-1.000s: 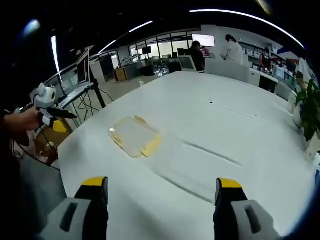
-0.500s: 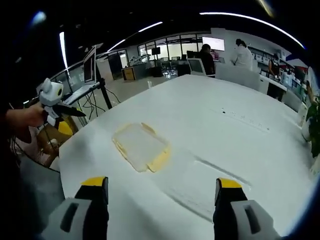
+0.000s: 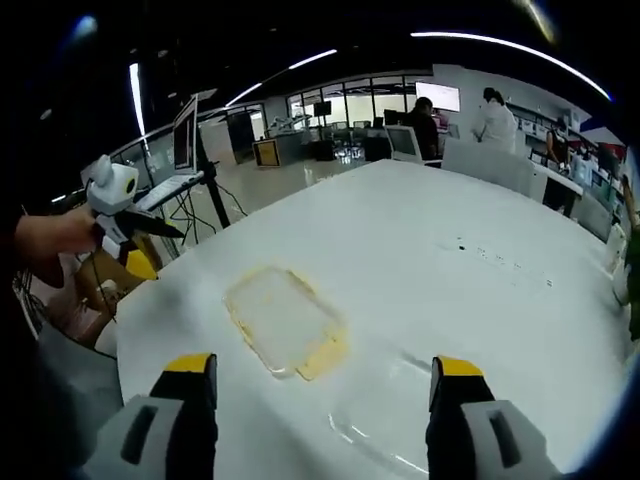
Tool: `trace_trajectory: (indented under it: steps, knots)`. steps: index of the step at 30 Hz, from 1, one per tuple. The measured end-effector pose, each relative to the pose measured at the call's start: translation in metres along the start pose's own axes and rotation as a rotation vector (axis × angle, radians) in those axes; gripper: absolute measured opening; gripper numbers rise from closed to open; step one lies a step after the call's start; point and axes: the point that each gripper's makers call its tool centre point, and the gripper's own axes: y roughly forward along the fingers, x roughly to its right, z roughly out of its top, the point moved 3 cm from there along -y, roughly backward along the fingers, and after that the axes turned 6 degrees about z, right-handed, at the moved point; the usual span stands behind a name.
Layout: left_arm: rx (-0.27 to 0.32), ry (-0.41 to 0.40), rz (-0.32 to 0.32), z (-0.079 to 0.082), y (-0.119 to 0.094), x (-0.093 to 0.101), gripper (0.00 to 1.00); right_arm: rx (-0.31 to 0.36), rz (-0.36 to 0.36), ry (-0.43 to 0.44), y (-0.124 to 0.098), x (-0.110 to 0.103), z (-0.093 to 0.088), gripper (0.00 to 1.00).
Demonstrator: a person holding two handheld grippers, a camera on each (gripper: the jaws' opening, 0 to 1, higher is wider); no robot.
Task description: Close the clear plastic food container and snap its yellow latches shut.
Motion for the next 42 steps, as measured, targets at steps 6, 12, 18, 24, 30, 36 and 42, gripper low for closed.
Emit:
trace_trajectory:
  steps: [6,12,18,24,30,36,42]
  knots:
    - [-0.004,0.018,-0.006,0.006,0.011,-0.008,0.94,-0.012,0.015,-0.021,0.013,0.002,0.006,0.87]
    - [-0.003,0.035,-0.008,0.016,0.018,-0.016,0.94,-0.004,0.016,-0.055,0.022,0.008,0.018,0.83]
    - [0.001,0.041,-0.008,0.025,0.024,-0.021,0.94,-0.011,0.017,-0.087,0.033,0.018,0.028,0.84]
    - [0.0,0.053,-0.014,0.031,0.032,-0.021,0.93,-0.006,0.015,-0.106,0.04,0.02,0.037,0.84]
    - [0.0,0.071,-0.031,0.036,0.038,-0.018,0.93,-0.004,0.02,-0.194,0.039,0.022,0.043,0.8]
    - [0.001,0.11,-0.056,0.041,0.043,-0.015,0.92,-0.04,0.058,-0.237,0.04,0.025,0.038,0.79]
    - [-0.012,0.22,-0.14,0.042,0.055,-0.001,0.91,-0.094,0.104,-0.297,0.045,0.024,0.03,0.77]
